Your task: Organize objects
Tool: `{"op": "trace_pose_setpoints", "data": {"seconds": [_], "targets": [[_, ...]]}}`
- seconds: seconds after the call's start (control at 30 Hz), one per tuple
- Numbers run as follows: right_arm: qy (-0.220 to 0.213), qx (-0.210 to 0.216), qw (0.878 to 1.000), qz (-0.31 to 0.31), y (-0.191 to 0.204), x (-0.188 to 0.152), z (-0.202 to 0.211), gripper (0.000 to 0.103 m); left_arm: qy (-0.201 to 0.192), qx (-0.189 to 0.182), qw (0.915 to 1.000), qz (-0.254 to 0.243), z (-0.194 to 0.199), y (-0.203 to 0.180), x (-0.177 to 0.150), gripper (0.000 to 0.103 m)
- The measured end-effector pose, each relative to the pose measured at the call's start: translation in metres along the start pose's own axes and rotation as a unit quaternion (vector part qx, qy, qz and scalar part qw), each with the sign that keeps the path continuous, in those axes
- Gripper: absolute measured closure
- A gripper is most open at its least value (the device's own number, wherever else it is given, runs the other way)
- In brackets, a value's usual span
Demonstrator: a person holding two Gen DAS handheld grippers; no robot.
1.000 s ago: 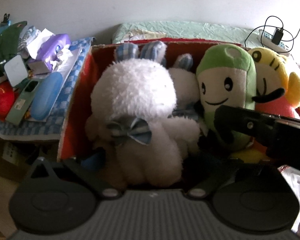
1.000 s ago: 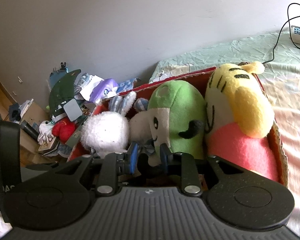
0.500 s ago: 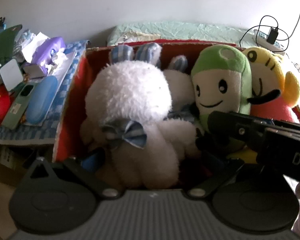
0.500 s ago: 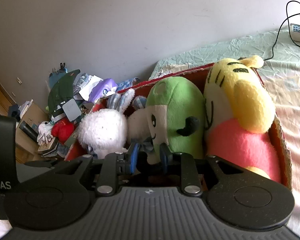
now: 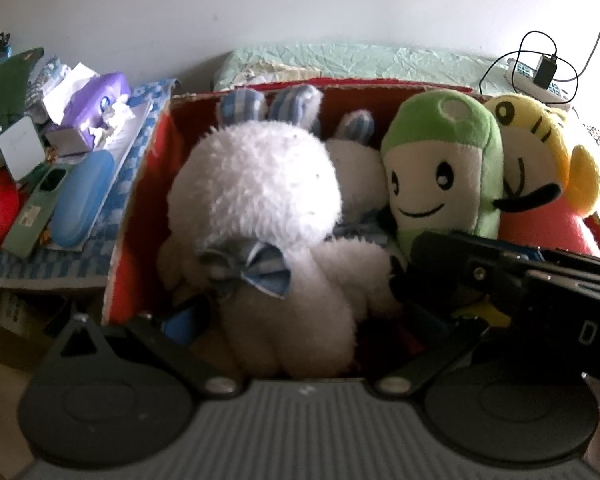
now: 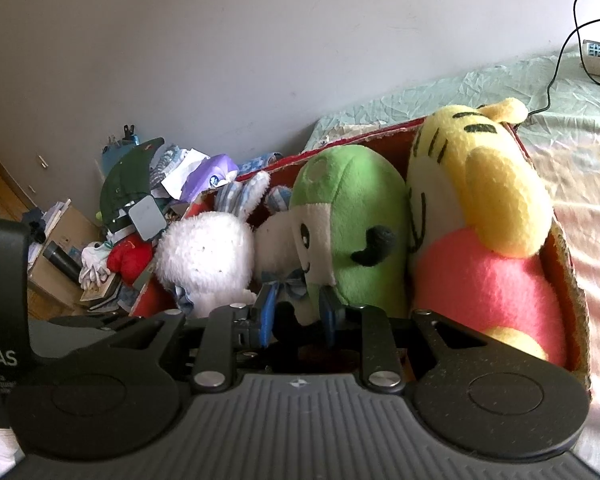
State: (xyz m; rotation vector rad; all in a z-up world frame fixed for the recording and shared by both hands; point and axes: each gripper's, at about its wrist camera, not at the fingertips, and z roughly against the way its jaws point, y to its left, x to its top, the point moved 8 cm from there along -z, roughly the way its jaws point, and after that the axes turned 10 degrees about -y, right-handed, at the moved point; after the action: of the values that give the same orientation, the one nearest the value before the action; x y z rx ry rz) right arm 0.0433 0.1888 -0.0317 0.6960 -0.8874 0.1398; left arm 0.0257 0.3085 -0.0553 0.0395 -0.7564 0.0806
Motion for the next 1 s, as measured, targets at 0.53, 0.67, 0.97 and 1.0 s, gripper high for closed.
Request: {"op": "trace_pose_setpoints", "data": {"seconds": [0.53,0.67,0.97,1.0], "targets": [[0.005,0.014,1.0,0.0,0.0001,-0.0016,0.0,0.078,-0.008,0.007,0.9999,0.004,0.0028,0.0007,-0.0024,0.0],[0.012,0.021,1.0,-0.005,-0.001,-0.0008,-0.0005,0.078,-0.002,0.013,0.9999,0.011,0.003,0.0006,-0.0025,0.0],[0.04,0.048,0.998,-0.012,-0.0019,-0.0022,-0.0029,0.077,-0.002,0.026,0.9993,0.026,0.0048,0.0006,-0.0045,0.0],[0.038,0.049,0.998,-0.011,-0.0017,-0.0027,-0.0023,0.077,-0.005,0.026,0.9993,0.026,0.0048,0.0004,-0.0044,0.0]]}}
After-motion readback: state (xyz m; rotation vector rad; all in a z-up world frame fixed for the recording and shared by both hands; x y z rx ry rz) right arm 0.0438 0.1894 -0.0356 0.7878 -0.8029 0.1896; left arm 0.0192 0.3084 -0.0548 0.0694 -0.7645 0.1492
